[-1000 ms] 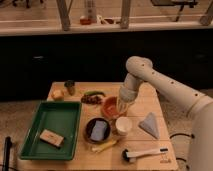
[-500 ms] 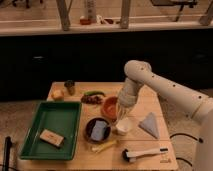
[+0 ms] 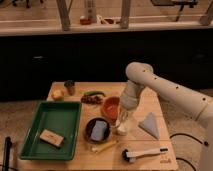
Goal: Place fork in paper cup
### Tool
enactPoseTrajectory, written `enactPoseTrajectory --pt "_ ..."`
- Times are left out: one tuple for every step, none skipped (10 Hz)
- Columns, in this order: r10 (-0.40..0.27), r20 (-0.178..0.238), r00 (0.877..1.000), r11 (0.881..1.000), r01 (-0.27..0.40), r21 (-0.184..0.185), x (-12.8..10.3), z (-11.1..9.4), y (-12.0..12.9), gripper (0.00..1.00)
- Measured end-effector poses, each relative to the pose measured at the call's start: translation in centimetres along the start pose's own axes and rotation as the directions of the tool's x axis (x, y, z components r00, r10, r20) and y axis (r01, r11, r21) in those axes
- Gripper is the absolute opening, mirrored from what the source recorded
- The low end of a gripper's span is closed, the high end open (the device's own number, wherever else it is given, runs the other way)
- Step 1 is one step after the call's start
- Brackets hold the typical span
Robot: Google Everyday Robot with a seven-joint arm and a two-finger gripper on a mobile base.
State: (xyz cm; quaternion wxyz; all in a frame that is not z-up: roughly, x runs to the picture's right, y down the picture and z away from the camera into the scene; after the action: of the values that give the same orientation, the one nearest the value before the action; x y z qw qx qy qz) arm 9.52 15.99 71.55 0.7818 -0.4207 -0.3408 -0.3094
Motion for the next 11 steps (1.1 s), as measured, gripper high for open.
enactPoseTrajectory --pt "0.0 0.001 1.0 1.0 0.0 -0.002 0.02 0.09 0.14 0.0" --pt "0.001 0.002 1.0 1.0 -0.001 -0.002 0.08 0.12 0.32 0.0" --pt "0.002 0.003 1.0 1.0 -0.002 -0.001 0.19 0.13 0.44 0.0" --pt "0.007 0.005 1.0 1.0 -0.007 0.0 0.36 0.16 0.57 0.0" --pt "0.008 0.006 1.0 1.0 -0.008 0.0 0.48 0.2 0.63 0.0" --pt "0.011 0.007 1.0 1.0 -0.011 0.002 0.56 0.18 0.63 0.03" --pt "0.015 0.009 1.0 1.0 -0.015 0.004 0.66 0.16 0.62 0.12" --pt "0.018 0.011 1.0 1.0 -0.018 0.006 0.74 0.13 0.58 0.2" --pt "0.022 0.014 1.0 1.0 -0.022 0.008 0.83 0.09 0.53 0.32" --pt "0.025 0.015 1.0 1.0 -0.025 0.009 0.91 0.08 0.52 0.42" --pt "0.027 0.017 0.999 1.0 -0.027 0.008 0.97 0.12 0.5 0.5"
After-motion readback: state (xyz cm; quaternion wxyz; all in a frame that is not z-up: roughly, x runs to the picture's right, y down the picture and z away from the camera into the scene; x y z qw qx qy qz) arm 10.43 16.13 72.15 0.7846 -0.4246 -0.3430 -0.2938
